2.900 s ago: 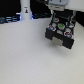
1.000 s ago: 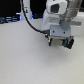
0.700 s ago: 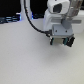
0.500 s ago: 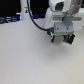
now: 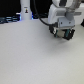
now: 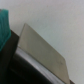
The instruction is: Open the kcup holder, insert the kcup into the holder, and close the kcup holder
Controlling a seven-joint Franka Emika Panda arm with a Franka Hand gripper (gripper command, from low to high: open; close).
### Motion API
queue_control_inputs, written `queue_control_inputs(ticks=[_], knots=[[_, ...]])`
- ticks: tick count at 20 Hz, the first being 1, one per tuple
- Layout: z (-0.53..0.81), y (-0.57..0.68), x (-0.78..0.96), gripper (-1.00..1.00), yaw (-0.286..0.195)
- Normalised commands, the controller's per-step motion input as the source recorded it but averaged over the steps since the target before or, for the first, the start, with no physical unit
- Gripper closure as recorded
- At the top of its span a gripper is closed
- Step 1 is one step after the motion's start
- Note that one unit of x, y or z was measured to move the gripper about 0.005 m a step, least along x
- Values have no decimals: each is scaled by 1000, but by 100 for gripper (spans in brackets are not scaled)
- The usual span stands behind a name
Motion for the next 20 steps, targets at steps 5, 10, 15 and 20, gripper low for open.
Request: queue_control_inputs(ticks=[5, 10, 15, 20], knots=[[4, 459, -657, -100, 96], [-13, 382, -738, -100, 92], [12, 452, -680, -100, 88], [662, 390, -199, -100, 93]])
